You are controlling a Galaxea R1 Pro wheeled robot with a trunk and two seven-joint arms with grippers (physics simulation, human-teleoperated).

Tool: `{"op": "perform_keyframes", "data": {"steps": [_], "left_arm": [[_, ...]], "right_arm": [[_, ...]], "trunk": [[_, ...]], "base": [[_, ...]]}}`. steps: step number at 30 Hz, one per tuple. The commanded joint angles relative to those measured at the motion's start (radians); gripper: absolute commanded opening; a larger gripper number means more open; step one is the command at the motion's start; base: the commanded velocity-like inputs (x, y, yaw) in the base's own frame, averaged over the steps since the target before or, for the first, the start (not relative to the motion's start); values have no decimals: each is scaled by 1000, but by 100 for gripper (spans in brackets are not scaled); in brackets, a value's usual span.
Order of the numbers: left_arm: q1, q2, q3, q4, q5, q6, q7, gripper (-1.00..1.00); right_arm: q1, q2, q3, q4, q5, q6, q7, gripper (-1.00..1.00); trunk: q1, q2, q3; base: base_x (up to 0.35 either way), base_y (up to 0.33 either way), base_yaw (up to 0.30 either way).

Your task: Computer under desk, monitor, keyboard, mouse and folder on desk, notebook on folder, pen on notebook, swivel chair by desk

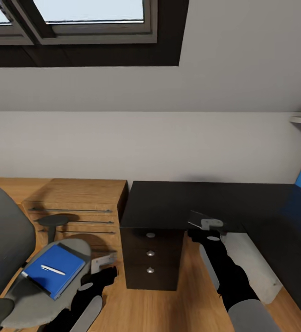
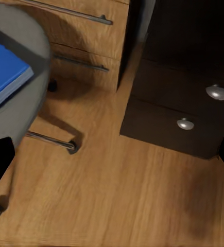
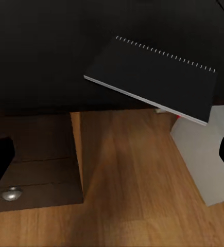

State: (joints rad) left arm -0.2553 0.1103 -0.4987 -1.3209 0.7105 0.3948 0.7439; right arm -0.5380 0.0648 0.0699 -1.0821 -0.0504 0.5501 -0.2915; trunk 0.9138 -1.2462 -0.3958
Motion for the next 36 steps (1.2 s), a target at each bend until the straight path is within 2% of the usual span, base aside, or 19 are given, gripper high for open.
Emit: {"op": "perform_keyframes", "data": {"steps": [1,5,11,12,16,19,22,28,36], "left_arm": [[18,2,-6,4,5,-23,7,100],[62,9,-19,9,4,-52,7,100],[140,40,-63,22,5,-98,6,100],[159,52,-76,36,5,-130,5,100],[187,71,-121,85,6,-225,4,100],[200,96,-186,193,8,-362,1,100],[203,103,-210,269,11,-423,-1,100],[206,105,-227,446,15,-483,-4,100],[207,107,-226,505,17,-516,-6,100]], "right_arm": [[0,0,2,-4,-5,5,-8,100],[0,0,2,-6,-5,5,-8,100],[0,0,2,-6,-9,5,-7,100],[0,0,2,-6,-10,4,-6,100],[3,-2,1,-6,-12,0,-4,100],[18,-3,2,-6,-12,-18,-1,100],[24,-3,3,-6,-12,-26,0,100],[29,-2,4,-6,-12,-34,-1,100],[30,5,5,-6,-15,-38,-2,100]], "trunk": [[0,-1,-1],[0,-1,-1],[0,-1,-3],[0,-1,-3],[0,-1,-3],[0,-1,-3],[0,-1,-3],[0,-1,-3],[0,-1,-3]], "base": [[-1,1,278],[-1,1,278],[0,0,177],[0,0,63],[0,0,37],[0,0,13],[0,0,6],[0,0,2],[0,0,0]]}}
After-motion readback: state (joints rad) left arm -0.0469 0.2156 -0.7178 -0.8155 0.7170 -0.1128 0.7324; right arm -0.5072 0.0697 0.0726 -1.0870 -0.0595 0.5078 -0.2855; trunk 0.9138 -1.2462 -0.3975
